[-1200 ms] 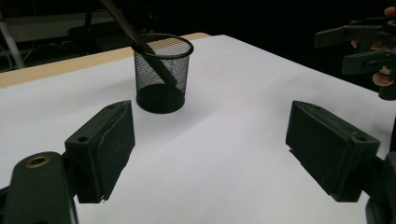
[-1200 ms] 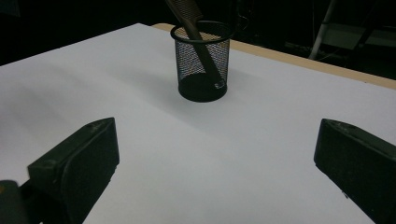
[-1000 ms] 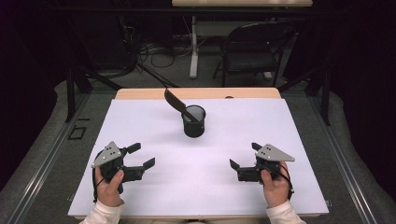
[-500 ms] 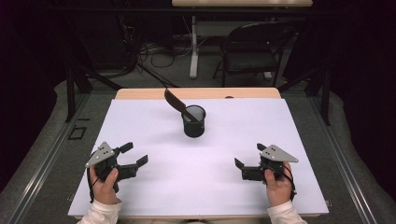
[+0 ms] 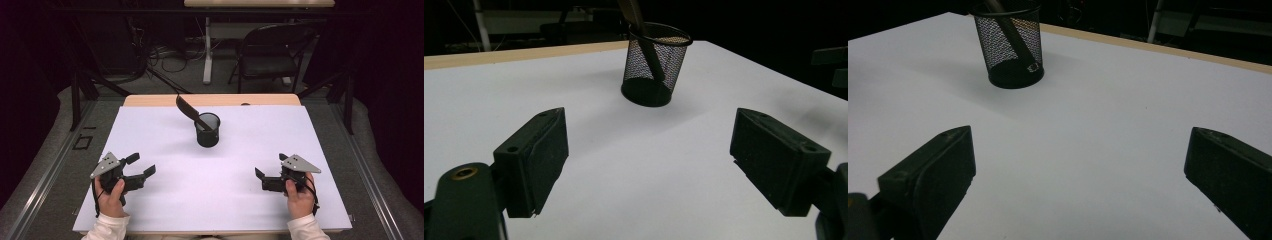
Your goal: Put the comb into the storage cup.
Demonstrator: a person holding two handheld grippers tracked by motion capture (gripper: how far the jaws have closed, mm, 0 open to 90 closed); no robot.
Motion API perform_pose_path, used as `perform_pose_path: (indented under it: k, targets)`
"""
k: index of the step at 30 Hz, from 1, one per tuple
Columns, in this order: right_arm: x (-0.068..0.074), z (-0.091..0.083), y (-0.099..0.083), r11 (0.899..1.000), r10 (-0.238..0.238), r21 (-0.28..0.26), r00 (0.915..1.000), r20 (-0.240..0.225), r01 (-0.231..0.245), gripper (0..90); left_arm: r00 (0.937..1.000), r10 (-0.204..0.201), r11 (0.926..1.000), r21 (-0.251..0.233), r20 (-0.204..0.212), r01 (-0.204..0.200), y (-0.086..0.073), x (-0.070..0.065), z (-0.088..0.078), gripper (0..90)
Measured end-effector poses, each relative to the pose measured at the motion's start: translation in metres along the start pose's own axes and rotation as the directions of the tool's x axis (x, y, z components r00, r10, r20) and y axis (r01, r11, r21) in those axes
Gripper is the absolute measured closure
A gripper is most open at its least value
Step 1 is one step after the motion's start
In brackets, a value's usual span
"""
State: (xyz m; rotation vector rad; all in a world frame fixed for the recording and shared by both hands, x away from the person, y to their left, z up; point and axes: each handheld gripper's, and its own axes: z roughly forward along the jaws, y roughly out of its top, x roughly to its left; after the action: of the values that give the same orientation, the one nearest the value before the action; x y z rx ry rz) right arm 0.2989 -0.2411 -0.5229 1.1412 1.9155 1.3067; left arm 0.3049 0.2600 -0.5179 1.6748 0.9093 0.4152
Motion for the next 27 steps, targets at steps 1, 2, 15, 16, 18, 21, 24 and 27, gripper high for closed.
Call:
perform_pose_path:
  k: [1, 2, 15, 16, 18, 21, 24, 27]
  targets:
    - [-0.0002, 0.0005, -0.0005, 1.000, -0.004, 0.002, 1.0000, 0.004, 0.004, 0.0, 1.0000, 0.003, 1.0000, 0.002, -0.004, -0.003, -0.0002, 0.0003, 0.0000, 16.0]
    - [-0.0006, 0.0008, -0.0010, 1.000, -0.005, 0.005, 1.0000, 0.006, 0.005, 0.0, 1.0000, 0.007, 1.0000, 0.004, -0.003, -0.007, -0.0003, 0.0008, -0.0001, 16.0]
    - [-0.0035, 0.0036, -0.0042, 1.000, -0.022, 0.019, 0.9995, 0.022, 0.021, 0.0, 0.9997, 0.008, 0.9998, 0.016, -0.021, -0.008, -0.0035, 0.0057, 0.0010, 16.0]
    - [-0.0037, 0.0040, -0.0043, 1.000, -0.019, 0.019, 0.9996, 0.020, 0.019, 0.0, 0.9997, 0.010, 0.9998, 0.018, -0.023, -0.009, -0.0037, 0.0062, 0.0011, 16.0]
    - [-0.0042, 0.0042, -0.0047, 1.000, -0.017, 0.020, 0.9997, 0.020, 0.016, 0.0, 0.9997, 0.006, 0.9998, 0.017, -0.025, -0.005, -0.0041, 0.0065, 0.0013, 16.0]
    - [-0.0048, 0.0044, -0.0050, 1.000, -0.016, 0.022, 0.9997, 0.020, 0.016, 0.0, 0.9996, 0.007, 0.9997, 0.022, -0.028, -0.007, -0.0043, 0.0068, 0.0017, 16.1]
    - [-0.0052, 0.0045, -0.0052, 1.000, -0.015, 0.028, 0.9996, 0.022, 0.015, 0.0, 0.9996, 0.011, 0.9996, 0.025, -0.027, -0.010, -0.0045, 0.0072, 0.0018, 16.1]
    - [-0.0054, 0.0049, -0.0054, 1.000, -0.017, 0.026, 0.9996, 0.021, 0.016, 0.0, 0.9995, 0.009, 0.9996, 0.026, -0.029, -0.008, -0.0046, 0.0073, 0.0016, 16.0]
